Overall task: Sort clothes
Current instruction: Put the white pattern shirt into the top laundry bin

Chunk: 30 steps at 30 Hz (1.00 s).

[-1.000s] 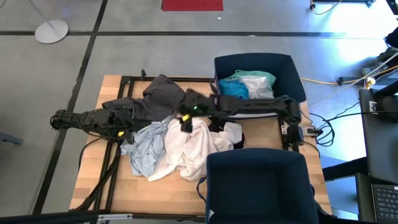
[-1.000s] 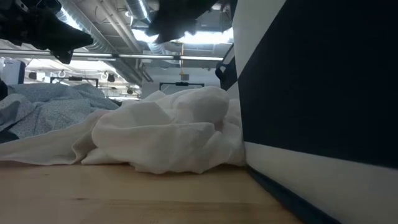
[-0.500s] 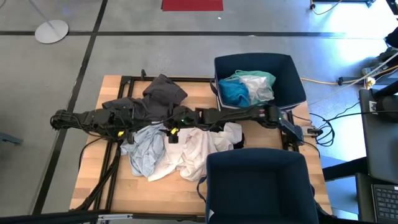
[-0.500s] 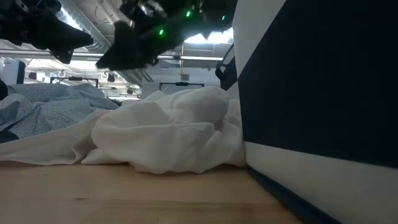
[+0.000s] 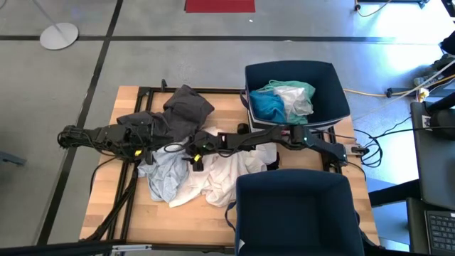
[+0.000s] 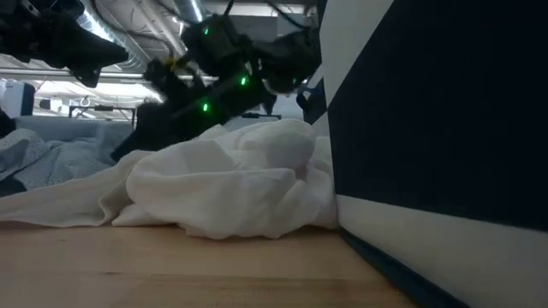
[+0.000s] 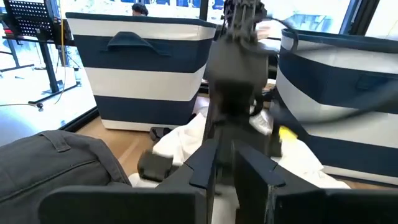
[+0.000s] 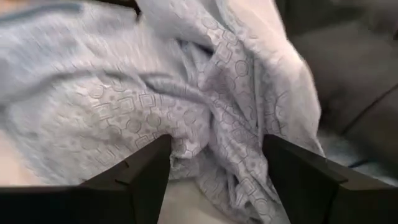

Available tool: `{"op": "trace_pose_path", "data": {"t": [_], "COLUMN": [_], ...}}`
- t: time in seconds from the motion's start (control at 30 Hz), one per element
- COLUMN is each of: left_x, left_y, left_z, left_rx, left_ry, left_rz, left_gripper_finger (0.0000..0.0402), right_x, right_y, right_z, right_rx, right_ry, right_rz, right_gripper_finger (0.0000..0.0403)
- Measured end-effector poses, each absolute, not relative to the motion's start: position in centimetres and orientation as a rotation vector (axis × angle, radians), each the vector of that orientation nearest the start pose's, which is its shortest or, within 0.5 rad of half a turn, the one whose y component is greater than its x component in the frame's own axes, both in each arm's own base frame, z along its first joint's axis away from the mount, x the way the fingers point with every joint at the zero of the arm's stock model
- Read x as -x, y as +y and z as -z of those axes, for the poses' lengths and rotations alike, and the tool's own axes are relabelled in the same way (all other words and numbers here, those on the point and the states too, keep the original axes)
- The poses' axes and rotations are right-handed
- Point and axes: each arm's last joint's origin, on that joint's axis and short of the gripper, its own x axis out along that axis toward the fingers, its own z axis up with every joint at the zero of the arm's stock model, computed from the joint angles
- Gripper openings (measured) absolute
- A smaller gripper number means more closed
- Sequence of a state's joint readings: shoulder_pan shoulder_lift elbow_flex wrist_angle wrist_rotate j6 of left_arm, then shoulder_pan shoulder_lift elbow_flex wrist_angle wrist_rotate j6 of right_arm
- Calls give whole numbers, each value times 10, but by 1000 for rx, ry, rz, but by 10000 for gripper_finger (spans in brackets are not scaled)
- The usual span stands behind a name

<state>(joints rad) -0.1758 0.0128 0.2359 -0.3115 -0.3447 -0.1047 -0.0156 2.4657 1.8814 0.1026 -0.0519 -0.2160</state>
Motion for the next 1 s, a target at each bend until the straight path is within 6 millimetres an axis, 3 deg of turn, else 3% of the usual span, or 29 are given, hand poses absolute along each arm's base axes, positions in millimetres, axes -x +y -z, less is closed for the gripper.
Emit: {"op": "trace_pose_path", "data": {"t": [0.2,0.4,0.53,0.8,0.87,1.0], "left_x": [-77,-77,-77,-77,-77,-77], "left_y": [-4,-4,-4,-4,-4,-4], "left_z": [-211,-211,-211,-211,-211,-211], "left_rx": [82,82,78,78,79,81], "left_ry": [76,76,76,76,76,77], "left_rz": [-173,-173,-174,-175,-175,-175], "left_gripper_finger": [40,40,40,40,40,40], "right_x": [-554,-554,-552,-557,-560,-564], "right_y": [-12,-15,-17,-18,-18,-19], "right_z": [-112,-102,-99,-107,-114,-126], "right_rx": [213,211,174,184,184,190], "right_ry": [480,498,532,493,490,493], "right_rz": [20,52,66,115,116,138], "right_gripper_finger": [257,250,200,23,13,38]}}
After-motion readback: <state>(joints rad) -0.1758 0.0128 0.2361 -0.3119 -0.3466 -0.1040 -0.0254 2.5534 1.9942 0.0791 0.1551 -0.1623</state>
